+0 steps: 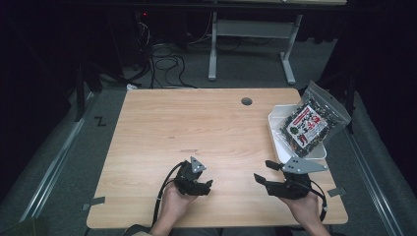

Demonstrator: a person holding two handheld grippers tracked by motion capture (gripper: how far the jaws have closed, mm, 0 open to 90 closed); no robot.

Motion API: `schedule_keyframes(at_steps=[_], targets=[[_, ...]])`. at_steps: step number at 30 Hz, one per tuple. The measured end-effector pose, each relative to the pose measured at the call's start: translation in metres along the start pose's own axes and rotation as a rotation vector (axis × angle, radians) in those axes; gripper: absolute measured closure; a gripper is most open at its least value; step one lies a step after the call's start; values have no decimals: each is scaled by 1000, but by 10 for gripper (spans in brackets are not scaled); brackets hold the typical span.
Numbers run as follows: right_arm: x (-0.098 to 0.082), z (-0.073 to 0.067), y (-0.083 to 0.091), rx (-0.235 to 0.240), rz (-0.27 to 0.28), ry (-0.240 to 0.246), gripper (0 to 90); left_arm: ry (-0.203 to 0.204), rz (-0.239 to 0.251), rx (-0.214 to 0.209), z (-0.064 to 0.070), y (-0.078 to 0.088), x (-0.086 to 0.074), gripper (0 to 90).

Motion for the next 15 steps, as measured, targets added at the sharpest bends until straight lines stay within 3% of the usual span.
schedule_keyframes(at_steps=[6,15], targets=[[-7,2,-13,-3,-23,-22,383,-4,0,0,0,0,0,297],[-21,4,-30,12,-84,-14,394,-3,1,0,1,0,0,297]])
Point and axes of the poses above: each handheld gripper's, and its own axes: y roughly backward along the jaws, x roughly out of its top, z roughly to its right, the point moved 6 cm from there along -y, roughly forward along the jaws, and after that the axes turned 15 degrees about z, right-handed, at the moved point
